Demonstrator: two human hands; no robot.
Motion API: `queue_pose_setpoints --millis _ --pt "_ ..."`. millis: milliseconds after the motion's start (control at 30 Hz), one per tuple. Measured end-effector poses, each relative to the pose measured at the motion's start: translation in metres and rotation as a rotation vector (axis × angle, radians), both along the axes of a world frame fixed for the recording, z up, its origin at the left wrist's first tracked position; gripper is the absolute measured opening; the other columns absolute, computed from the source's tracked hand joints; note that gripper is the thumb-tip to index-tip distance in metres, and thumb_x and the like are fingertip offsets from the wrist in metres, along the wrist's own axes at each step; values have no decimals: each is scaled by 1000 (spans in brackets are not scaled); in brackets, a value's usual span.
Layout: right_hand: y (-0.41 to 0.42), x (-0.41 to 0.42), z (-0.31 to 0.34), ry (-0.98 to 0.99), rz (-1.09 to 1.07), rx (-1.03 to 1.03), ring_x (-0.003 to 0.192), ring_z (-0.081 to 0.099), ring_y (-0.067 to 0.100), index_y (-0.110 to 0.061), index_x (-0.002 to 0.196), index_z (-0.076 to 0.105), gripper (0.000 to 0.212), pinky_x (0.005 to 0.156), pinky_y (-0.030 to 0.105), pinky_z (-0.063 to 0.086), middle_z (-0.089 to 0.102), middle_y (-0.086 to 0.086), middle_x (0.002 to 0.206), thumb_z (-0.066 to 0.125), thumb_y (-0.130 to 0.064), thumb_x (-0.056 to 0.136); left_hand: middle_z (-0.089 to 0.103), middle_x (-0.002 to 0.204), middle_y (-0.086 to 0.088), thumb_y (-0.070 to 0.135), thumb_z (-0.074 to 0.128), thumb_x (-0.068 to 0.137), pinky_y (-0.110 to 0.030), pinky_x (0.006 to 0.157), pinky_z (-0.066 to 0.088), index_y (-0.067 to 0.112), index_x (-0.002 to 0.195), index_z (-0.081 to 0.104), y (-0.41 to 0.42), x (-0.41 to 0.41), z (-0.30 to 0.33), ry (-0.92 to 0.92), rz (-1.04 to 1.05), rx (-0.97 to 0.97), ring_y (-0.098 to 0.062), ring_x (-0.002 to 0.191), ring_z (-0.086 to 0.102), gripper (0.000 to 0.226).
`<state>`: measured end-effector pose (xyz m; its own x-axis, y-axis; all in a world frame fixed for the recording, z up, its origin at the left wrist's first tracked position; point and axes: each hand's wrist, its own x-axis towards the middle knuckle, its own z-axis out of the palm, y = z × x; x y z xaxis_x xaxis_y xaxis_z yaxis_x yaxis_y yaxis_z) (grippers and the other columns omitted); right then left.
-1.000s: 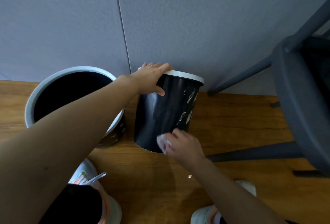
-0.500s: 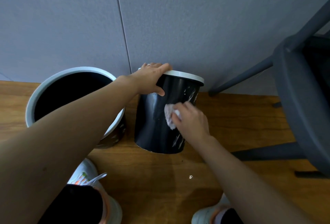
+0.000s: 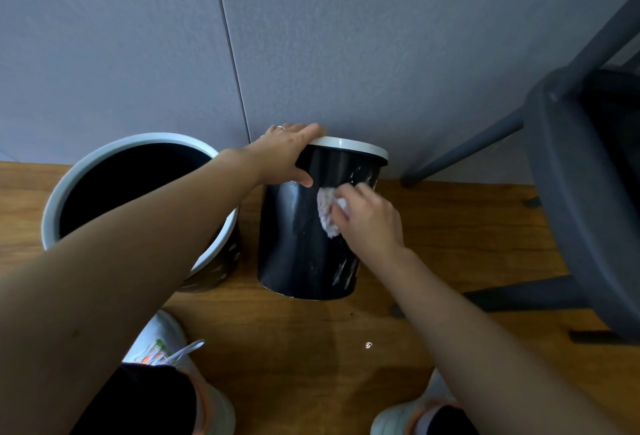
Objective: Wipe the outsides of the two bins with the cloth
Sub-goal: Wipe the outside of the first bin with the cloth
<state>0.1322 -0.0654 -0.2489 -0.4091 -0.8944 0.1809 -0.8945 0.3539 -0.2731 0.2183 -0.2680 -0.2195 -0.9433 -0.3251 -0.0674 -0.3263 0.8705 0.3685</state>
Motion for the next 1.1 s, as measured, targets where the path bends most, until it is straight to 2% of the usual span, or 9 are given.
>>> queue_pose_setpoints --millis 133,267,400,467,567,667,767,867,1100 --pt "41 26 -27 40 268 232 85 54 11 -24 114 54 21 65 22 42 55 -1 107 46 -33 97 54 122 -4 34 82 70 -43 99 35 20 128 40 -2 3 0 18 -7 23 -28 117 47 74" --pt "67 43 -37 30 430 294 70 61 15 -19 91 65 9 56 26 44 62 1 85 63 -27 86 53 122 -4 35 81 71 -42 100 35 22 128 39 -2 4 0 18 -7 32 -27 116 47 73" --pt "42 27 -27 16 263 215 83 57 12 -24 113 57 20 65 24 46 58 -2 103 48 -32 96 54 123 -6 34 83 69 -42 99 36 20 129 40 -1 5 2 10 4 21 -29 116 47 75" --pt "20 7 -11 2 92 88 81 55 11 -26 113 57 20 63 24 47 57 -4 101 49 -34 96 54 123 -7 34 83 69 -43 99 36 19 130 40 1 5 2 7 9 10 -30 117 47 76" --pt "-9 -19 10 1 -83 -37 77 55 19 -22 107 59 17 57 27 34 57 0 93 53 -33 94 54 124 -7 34 83 69 -43 99 36 18 130 40 3 4 3 8 12 1 -31 117 47 76" --pt "-14 -20 12 17 -83 -32 75 52 19 -22 106 58 17 57 28 34 56 1 93 54 -33 94 54 124 -8 34 83 69 -44 99 36 18 129 40 3 5 5 -1 8 -3 -31 117 48 75" --pt "9 -1 -3 35 112 82 76 53 12 -24 108 59 18 58 26 44 56 -2 97 52 -33 94 55 122 -7 33 83 69 -44 99 37 17 127 42 3 5 5 2 17 5 -31 115 49 73" --pt "25 10 -13 50 241 122 76 58 13 -23 107 63 18 59 22 43 60 -2 95 54 -29 93 55 120 -6 33 83 69 -44 98 36 17 126 42 4 4 4 5 13 0 -31 113 49 72" --pt "-13 -37 15 -76 -159 -88 86 58 25 -17 109 61 19 62 30 41 62 6 102 55 -29 95 55 120 -6 31 83 69 -41 98 35 16 126 41 5 5 5 7 1 19 -29 112 49 72"
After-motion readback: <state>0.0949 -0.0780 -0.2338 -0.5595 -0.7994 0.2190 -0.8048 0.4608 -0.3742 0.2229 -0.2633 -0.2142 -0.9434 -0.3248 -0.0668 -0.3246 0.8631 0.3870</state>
